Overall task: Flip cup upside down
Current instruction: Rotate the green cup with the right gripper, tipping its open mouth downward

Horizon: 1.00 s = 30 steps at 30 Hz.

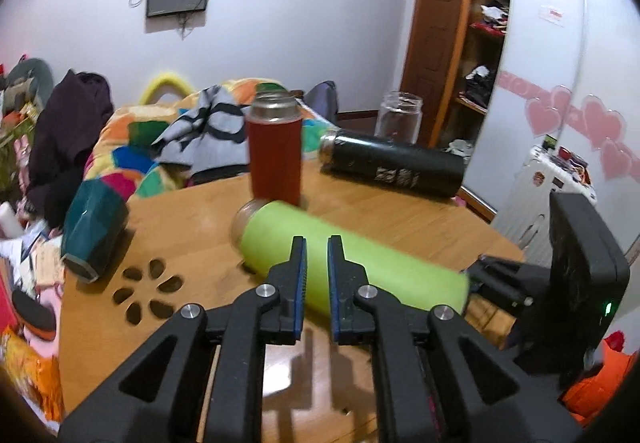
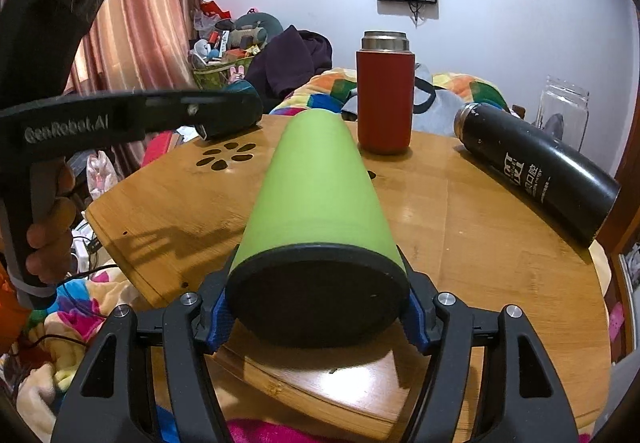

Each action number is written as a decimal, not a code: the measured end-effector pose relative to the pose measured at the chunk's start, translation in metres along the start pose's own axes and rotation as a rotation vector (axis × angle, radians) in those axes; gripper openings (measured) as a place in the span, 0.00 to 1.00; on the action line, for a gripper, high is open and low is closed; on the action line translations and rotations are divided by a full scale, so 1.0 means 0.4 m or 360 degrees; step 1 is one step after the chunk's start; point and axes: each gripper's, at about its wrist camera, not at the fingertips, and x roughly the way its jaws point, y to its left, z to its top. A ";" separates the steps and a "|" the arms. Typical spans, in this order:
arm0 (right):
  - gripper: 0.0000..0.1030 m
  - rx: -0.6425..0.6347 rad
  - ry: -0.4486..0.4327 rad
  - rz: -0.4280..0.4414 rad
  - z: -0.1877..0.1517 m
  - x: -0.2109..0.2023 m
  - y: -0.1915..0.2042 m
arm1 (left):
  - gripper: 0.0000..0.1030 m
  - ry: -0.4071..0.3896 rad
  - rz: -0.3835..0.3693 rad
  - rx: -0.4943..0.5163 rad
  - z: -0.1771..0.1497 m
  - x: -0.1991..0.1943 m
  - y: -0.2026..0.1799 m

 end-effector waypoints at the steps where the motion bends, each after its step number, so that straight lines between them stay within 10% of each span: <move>1: 0.61 -0.0007 -0.0005 -0.0010 -0.001 -0.002 0.003 | 0.07 0.0008 -0.0005 0.0012 0.006 0.012 -0.007; 30: 0.61 -0.0128 -0.0416 -0.0005 0.152 -0.180 0.041 | 0.08 -0.0093 -0.0125 -0.0074 0.019 -0.038 0.030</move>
